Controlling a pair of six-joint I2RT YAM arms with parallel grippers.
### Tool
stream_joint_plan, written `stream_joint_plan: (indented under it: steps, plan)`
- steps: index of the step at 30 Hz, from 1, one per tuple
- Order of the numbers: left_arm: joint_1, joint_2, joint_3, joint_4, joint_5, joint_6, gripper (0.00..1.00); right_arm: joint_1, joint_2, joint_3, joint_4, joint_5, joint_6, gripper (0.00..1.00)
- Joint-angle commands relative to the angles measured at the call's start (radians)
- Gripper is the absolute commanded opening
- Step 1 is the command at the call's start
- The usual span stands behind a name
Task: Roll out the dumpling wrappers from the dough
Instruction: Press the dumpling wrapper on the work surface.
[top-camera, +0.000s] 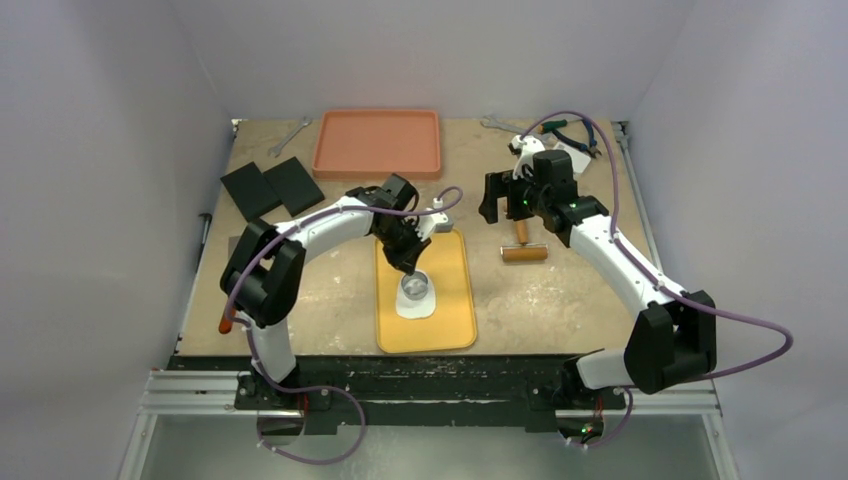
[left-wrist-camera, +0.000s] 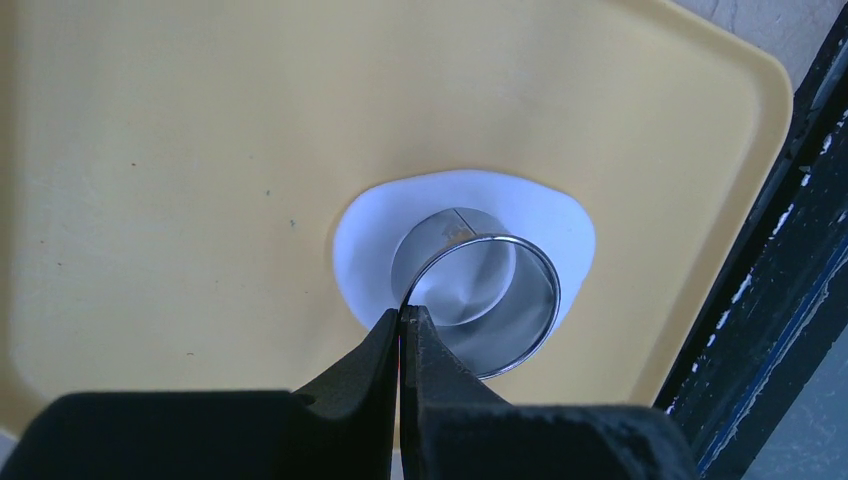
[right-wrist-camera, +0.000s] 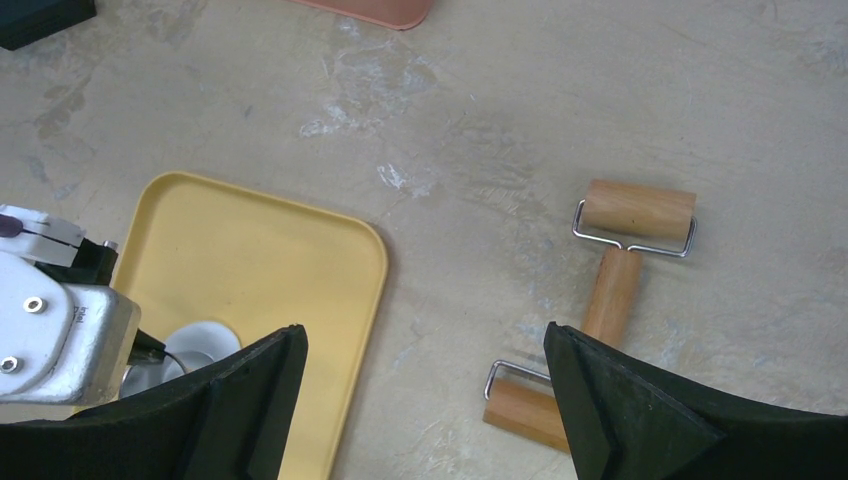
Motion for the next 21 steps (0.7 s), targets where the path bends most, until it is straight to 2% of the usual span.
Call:
stream_joint_plan:
  steps: [1, 4, 11, 14, 17, 21]
  plan:
    - [0.008, 0.017, -0.016, 0.024, 0.017, 0.003, 0.0, -0.002, -0.017, 0.008, 0.033, -0.01, 0.003, 0.99]
    - [0.008, 0.01, -0.03, 0.036, 0.025, 0.005, 0.0, -0.002, -0.029, 0.004, 0.031, -0.041, 0.011, 0.99]
    - [0.011, -0.068, 0.032, 0.004, 0.053, -0.01, 0.3, 0.055, -0.112, -0.048, 0.014, -0.111, 0.065, 0.95]
    - [0.013, -0.088, 0.049, -0.016, 0.069, -0.014, 0.35, 0.098, -0.144, -0.115, 0.019, -0.119, 0.131, 0.89]
    - [0.042, -0.108, 0.046, -0.016, 0.084, -0.047, 0.35, 0.149, -0.172, -0.184, 0.039, -0.128, 0.227, 0.82]
    - [0.119, -0.142, -0.024, 0.043, 0.067, -0.2, 0.35, 0.278, -0.174, -0.243, 0.098, -0.108, 0.384, 0.76]
